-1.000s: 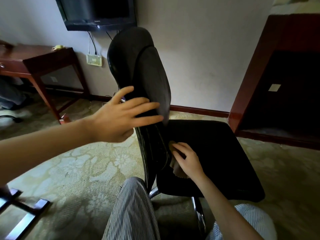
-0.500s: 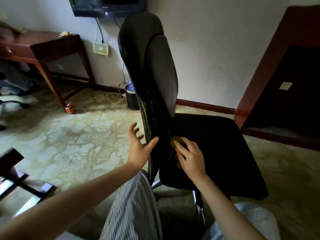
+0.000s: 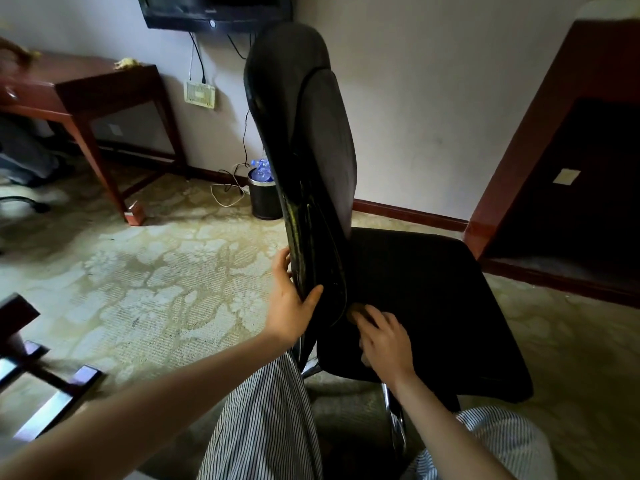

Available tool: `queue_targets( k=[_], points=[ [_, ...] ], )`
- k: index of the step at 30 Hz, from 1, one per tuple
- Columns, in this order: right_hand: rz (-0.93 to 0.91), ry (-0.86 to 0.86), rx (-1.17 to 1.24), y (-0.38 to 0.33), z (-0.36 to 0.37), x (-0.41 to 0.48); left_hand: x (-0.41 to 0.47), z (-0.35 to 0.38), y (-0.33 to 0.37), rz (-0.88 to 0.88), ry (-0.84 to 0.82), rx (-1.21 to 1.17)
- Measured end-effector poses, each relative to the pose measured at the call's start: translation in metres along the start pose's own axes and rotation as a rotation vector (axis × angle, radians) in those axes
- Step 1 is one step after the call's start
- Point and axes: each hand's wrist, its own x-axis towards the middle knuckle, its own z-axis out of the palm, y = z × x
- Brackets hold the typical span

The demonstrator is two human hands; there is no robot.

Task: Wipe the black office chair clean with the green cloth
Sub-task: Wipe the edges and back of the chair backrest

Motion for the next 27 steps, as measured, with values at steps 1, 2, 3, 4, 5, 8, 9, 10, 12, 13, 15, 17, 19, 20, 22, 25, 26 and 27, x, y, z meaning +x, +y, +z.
queue_targets(
  k=[1,2,3,4,5,8,9,10,12,13,15,17,19,20,22,25,26,27],
  points=[
    [0.038,0.058,0.042,-0.002,-0.004,0.004,-0.001,0.001,-0.002,-0.005,0.001,-0.003],
    [0.064,0.108,0.074,-0.004,-0.009,0.009,-0.001,0.002,-0.002,-0.014,-0.003,0.0],
    [0.075,0.147,0.097,-0.006,-0.013,0.016,-0.002,0.004,-0.001,-0.022,-0.01,0.01],
    [0.076,0.172,0.115,-0.008,-0.017,0.023,-0.002,0.005,0.0,-0.031,-0.015,0.025],
    [0.078,0.182,0.138,-0.01,-0.018,0.029,-0.002,0.006,0.0,-0.028,-0.013,0.034],
    [0.163,0.174,0.3,-0.019,-0.013,0.036,-0.001,0.007,0.0,-0.028,-0.003,0.043],
    [0.207,0.177,0.383,-0.022,-0.011,0.035,-0.001,0.007,0.0,-0.024,-0.001,0.05],
    [0.244,0.18,0.453,-0.025,-0.011,0.035,-0.002,0.007,-0.001,-0.025,0.004,0.062],
    [0.296,0.157,0.522,-0.029,-0.01,0.034,-0.003,0.007,-0.001,-0.05,0.006,0.089],
    [0.319,0.133,0.537,-0.029,-0.01,0.033,-0.002,0.007,-0.001,-0.07,0.002,0.092],
    [0.365,0.076,0.556,-0.029,-0.006,0.026,-0.003,0.009,-0.001,-0.101,-0.003,0.064],
    [0.407,0.003,0.589,-0.029,-0.002,0.018,-0.004,0.01,0.002,-0.096,0.003,0.031],
    [0.437,-0.092,0.597,-0.026,0.002,0.009,-0.005,0.009,0.004,-0.092,0.006,0.015],
    [0.431,-0.148,0.552,-0.025,0.003,0.005,-0.005,0.009,0.004,-0.101,0.005,0.015],
    [0.403,-0.16,0.446,-0.023,-0.003,0.003,-0.005,0.009,0.004,-0.125,-0.002,0.018],
    [0.313,0.144,0.333,-0.03,-0.028,0.021,-0.005,0.008,0.004,-0.136,-0.021,0.014],
    [0.251,0.25,0.29,-0.034,-0.037,0.032,-0.005,0.008,0.005,-0.132,-0.022,0.014],
    [0.181,0.317,0.257,-0.038,-0.045,0.045,-0.005,0.009,0.005,-0.124,-0.015,0.023]
  ],
)
